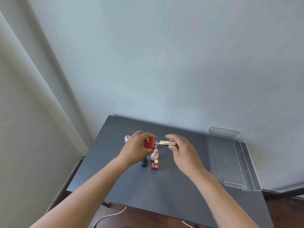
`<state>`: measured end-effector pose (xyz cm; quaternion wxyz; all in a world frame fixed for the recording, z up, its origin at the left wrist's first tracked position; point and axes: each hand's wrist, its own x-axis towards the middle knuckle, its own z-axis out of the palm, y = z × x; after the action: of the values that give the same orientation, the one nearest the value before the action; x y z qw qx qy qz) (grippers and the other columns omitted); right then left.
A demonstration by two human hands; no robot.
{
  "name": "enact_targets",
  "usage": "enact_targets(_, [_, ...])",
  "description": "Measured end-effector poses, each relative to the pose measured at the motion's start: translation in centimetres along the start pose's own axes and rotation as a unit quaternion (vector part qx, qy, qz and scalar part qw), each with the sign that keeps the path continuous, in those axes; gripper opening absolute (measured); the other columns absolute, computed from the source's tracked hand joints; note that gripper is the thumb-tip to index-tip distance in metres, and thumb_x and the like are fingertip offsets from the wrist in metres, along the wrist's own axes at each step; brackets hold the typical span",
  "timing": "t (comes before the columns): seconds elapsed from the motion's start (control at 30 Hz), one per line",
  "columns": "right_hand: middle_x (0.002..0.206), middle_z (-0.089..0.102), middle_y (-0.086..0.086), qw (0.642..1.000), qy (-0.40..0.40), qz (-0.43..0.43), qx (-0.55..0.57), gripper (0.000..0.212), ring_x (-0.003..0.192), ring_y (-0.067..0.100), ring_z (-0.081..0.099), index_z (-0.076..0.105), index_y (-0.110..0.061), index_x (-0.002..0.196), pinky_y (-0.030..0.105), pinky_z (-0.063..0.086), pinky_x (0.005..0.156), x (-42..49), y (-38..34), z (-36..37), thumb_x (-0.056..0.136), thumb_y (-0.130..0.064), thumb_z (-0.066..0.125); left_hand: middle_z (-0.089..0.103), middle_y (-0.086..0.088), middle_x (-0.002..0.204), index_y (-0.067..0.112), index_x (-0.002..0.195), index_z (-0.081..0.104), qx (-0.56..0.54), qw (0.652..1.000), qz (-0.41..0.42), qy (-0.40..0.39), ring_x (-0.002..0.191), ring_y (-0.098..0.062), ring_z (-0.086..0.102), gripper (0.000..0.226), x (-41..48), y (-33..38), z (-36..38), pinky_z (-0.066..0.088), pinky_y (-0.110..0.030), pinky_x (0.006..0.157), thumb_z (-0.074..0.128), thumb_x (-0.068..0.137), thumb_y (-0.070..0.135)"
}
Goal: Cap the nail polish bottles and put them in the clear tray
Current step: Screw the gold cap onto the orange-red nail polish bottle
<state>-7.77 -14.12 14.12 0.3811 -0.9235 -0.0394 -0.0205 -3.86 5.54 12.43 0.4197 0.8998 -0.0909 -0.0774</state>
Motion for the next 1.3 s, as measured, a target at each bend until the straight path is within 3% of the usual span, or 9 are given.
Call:
enact_targets(0.13, [0.092,0.067,-0.017,0.998,0.017,0.04,0.04,0.018,0.08,-0.005,0.059,0.061,-0.033,0.103,0.004,0.041,0.066,0.2,0.1,0.2,0.09,-0.022,0.067,0.054,0.014,0.107,0.041,0.108,0.064,-0.012,1.0,0.005,-0.005,0.092,0.006,0.053,0.041,0.2,0.4,0.2,0.04,-0.008,0.073,0.077,0.076,0.02])
enact_targets(0.37, [0.07,0.07,-0.011,0.996,0.041,0.053,0.058,0.002,0.063,0.013,0.063,0.065,-0.031,0.091,0.036,0.053,0.063,0.7,0.1,0.2,0.092,-0.031,0.064,0.054,0.016,0.105,0.041,0.11,0.064,-0.018,1.0,0.008,-0.005,0.092,0.01,0.051,0.039,0.4,0.6,0.7,0.039,-0.007,0.076,0.077,0.078,0.023])
enact_targets(0.47, [0.069,0.067,-0.017,0.998,0.04,0.039,0.043,0.007,0.063,0.005,0.059,0.065,-0.031,0.092,0.025,0.048,0.058,0.8,0.5,0.2,0.092,-0.025,0.063,0.055,0.016,0.105,0.045,0.107,0.064,-0.028,0.999,0.001,-0.029,0.094,0.005,0.054,0.039,0.6,0.4,0.7,0.042,-0.013,0.079,0.078,0.077,0.026])
enact_targets(0.6, [0.08,0.062,-0.029,0.999,0.003,0.003,0.048,0.025,0.07,0.0,0.056,0.061,-0.037,0.09,0.009,0.04,0.061,0.7,0.8,-0.2,0.091,-0.012,0.063,0.058,0.014,0.101,0.051,0.099,0.065,-0.033,0.992,-0.006,-0.122,0.092,-0.002,0.058,0.038,1.0,0.3,0.1,0.049,-0.023,0.084,0.08,0.072,0.029])
enact_targets(0.73, [0.077,0.065,-0.024,0.999,0.0,0.012,0.038,0.025,0.069,0.003,0.06,0.059,-0.04,0.093,0.011,0.043,0.06,0.7,1.1,-0.4,0.089,-0.016,0.066,0.058,0.015,0.101,0.053,0.097,0.065,-0.027,0.992,-0.007,-0.122,0.094,-0.002,0.058,0.039,1.2,0.3,-0.2,0.05,-0.025,0.087,0.082,0.069,0.031])
enact_targets(0.9, [0.073,0.071,-0.019,0.997,0.0,0.049,0.06,0.006,0.061,0.003,0.064,0.062,-0.036,0.085,0.02,0.05,0.06,0.8,1.0,-0.6,0.091,-0.034,0.063,0.056,0.016,0.099,0.048,0.098,0.066,-0.016,0.996,0.007,-0.084,0.093,0.0,0.055,0.038,1.1,0.6,0.3,0.042,-0.015,0.076,0.082,0.07,0.028])
enact_targets(1.03, [0.06,0.069,-0.012,0.998,0.027,0.055,0.006,0.037,0.053,0.006,0.061,0.06,-0.027,0.073,0.031,0.054,0.059,0.7,0.6,-0.9,0.086,-0.061,0.056,0.056,0.016,0.099,0.044,0.103,0.066,-0.022,0.997,0.008,-0.067,0.092,0.002,0.055,0.04,0.9,0.6,0.6,0.042,-0.014,0.074,0.083,0.07,0.029])
enact_targets(1.17, [0.043,0.062,0.0,0.993,0.048,0.058,-0.094,0.076,0.047,0.01,0.06,0.059,-0.016,0.058,0.031,0.053,0.058,0.6,0.1,-1.2,0.078,-0.082,0.026,0.055,0.017,0.1,0.044,0.104,0.066,-0.017,0.998,0.023,-0.051,0.089,0.006,0.054,0.041,0.9,0.7,0.8,0.04,-0.012,0.073,0.084,0.07,0.029])
enact_targets(1.3, [0.048,0.066,-0.005,0.992,0.013,0.088,-0.093,0.085,0.042,0.002,0.057,0.065,-0.023,0.062,0.026,0.047,0.055,0.9,0.1,-1.3,0.076,-0.087,0.012,0.055,0.018,0.1,0.047,0.102,0.063,-0.012,0.998,0.028,-0.049,0.092,0.005,0.055,0.042,1.0,0.8,0.8,0.042,-0.013,0.075,0.083,0.071,0.028])
